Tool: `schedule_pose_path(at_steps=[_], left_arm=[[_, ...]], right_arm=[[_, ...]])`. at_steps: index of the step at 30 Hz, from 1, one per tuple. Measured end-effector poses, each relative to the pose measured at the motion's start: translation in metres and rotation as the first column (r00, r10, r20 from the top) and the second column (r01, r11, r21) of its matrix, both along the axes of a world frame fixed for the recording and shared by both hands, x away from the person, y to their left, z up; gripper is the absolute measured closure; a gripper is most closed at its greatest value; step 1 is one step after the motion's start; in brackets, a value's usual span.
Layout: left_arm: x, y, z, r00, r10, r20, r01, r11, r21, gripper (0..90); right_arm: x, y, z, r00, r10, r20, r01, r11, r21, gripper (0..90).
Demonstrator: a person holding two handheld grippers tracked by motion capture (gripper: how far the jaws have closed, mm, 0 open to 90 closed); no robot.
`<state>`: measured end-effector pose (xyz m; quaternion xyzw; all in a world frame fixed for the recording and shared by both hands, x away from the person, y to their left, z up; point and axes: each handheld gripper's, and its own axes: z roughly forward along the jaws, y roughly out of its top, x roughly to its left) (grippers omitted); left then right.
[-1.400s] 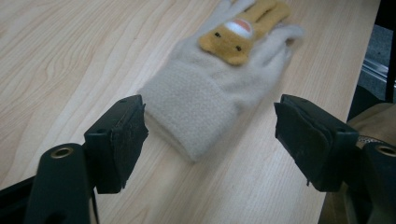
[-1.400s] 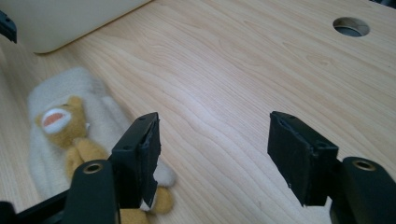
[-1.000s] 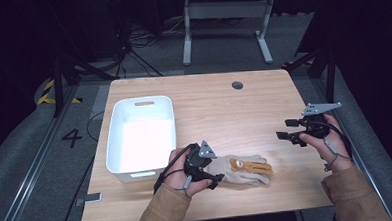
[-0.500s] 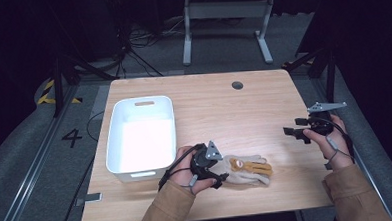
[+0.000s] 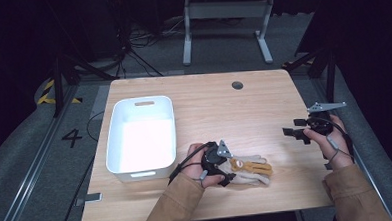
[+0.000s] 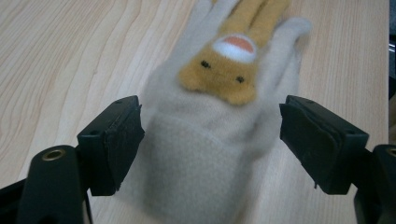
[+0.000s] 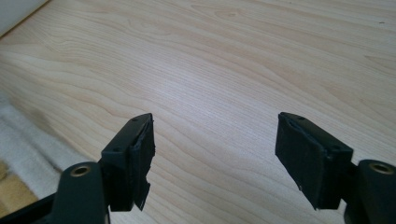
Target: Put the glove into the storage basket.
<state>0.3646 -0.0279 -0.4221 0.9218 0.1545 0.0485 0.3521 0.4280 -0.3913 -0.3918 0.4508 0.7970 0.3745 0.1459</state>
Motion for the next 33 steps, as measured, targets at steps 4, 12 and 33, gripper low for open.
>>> schedule_pose_path(at_steps=[4, 12, 33], left_arm=[[0.002, -0.007, -0.004, 0.9995, -0.028, 0.010, 0.028, 0.9996, 0.007, 21.0], [0.004, -0.014, -0.011, 0.9990, -0.045, -0.003, 0.045, 0.9989, 0.014, 17.5], [0.005, -0.026, -0.037, 0.9991, -0.040, -0.012, 0.040, 0.9982, 0.044, 12.0]], right_arm=[[0.000, 0.001, 0.000, 0.9999, 0.014, -0.002, -0.014, 0.9999, 0.002, 30.0], [0.000, 0.002, 0.000, 0.9998, 0.021, 0.000, -0.021, 0.9998, 0.006, 29.7], [0.001, 0.004, -0.003, 0.9994, 0.035, -0.004, -0.035, 0.9994, 0.004, 29.2]])
